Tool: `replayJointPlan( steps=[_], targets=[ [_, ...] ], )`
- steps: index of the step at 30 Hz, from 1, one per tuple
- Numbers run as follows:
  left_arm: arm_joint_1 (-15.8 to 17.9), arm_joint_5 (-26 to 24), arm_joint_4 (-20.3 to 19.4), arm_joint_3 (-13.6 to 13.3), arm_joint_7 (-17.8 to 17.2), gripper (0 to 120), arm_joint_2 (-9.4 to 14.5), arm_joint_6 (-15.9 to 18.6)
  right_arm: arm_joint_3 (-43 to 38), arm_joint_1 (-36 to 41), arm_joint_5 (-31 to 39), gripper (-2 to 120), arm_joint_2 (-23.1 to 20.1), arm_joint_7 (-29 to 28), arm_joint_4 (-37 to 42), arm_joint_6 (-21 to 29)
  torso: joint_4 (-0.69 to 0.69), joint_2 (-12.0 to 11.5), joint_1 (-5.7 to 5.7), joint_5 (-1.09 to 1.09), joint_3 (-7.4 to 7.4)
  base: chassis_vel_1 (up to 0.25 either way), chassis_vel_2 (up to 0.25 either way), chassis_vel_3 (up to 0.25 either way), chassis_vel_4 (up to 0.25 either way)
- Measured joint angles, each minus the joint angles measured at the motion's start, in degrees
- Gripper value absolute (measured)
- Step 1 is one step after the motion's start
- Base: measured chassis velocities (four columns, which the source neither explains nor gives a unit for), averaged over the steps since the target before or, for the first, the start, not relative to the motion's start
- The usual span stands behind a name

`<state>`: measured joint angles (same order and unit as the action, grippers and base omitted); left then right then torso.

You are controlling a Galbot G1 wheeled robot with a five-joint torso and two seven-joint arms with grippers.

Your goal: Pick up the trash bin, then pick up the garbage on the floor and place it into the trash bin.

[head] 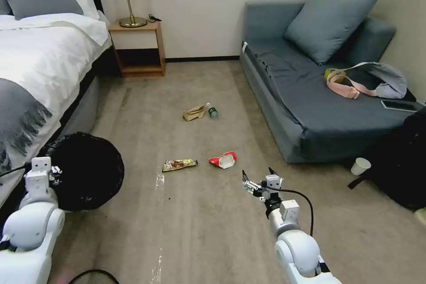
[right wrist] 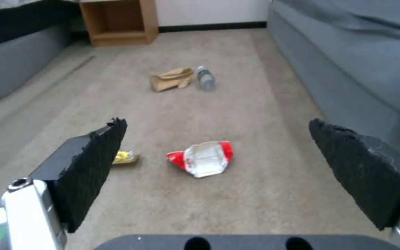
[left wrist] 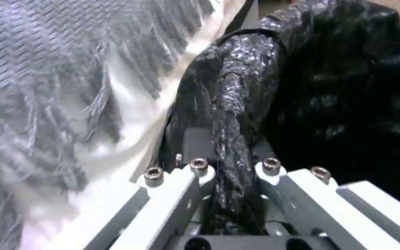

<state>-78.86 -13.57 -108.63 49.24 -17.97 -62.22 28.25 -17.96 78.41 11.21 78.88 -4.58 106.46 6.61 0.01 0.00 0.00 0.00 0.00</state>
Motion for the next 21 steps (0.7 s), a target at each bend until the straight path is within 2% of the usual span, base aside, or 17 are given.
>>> replayJointPlan(
  steps=[9, 21],
  targets=[
    [-2.6, -0.6, -2.1, 0.8, 0.0, 4, -1.9, -1.3, 0.5, -1.1, 0.4, 100, 0.7, 1.1, -1.7, 0.1, -0.01, 0.0, 0.0, 0.0, 0.0, 0.0, 0.0, 0.0, 0.0],
    [-2.5, -0.9, -1.4, 0.0, 0.0, 4, -2.7, -2.7, 0.2, -1.8, 1.3, 100, 0.6, 1.2, -2.4, 0.0, -0.01, 0.0, 0.0, 0.0, 0.0, -0.003, 0.002, 0.003, -0.005]
  ],
)
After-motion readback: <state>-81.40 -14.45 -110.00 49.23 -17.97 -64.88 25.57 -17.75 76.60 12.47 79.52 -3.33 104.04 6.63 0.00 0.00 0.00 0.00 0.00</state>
